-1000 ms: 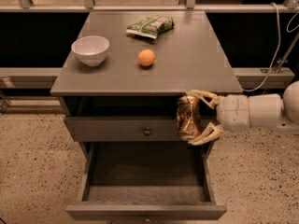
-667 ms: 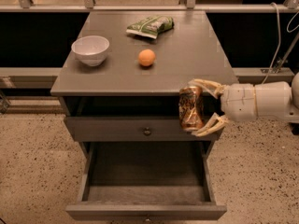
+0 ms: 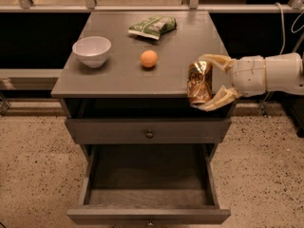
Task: Pick orange can from middle drawer and place on counter
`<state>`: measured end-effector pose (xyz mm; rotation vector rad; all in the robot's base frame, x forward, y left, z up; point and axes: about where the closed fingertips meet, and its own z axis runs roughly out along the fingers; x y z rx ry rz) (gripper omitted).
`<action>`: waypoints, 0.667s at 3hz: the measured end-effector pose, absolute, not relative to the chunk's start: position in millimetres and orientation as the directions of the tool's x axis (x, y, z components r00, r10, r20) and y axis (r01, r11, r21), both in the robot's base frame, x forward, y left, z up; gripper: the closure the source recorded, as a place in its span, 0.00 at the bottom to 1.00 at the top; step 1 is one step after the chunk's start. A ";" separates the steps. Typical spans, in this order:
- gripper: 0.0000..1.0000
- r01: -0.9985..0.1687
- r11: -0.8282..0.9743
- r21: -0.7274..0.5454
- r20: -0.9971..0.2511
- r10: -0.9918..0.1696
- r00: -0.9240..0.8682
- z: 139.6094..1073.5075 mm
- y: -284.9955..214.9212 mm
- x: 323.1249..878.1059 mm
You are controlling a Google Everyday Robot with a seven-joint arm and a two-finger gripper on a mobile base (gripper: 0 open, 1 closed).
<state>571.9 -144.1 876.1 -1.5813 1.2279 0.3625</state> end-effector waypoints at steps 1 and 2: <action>1.00 -0.859 0.175 -0.481 -0.797 -0.495 0.346 887.8 -154.1 600.0; 1.00 -0.877 0.211 -0.431 -0.823 -0.491 0.286 901.3 -153.1 629.3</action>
Offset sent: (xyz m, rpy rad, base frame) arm 0.0973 -0.0085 0.0461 0.1041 0.1761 -0.1499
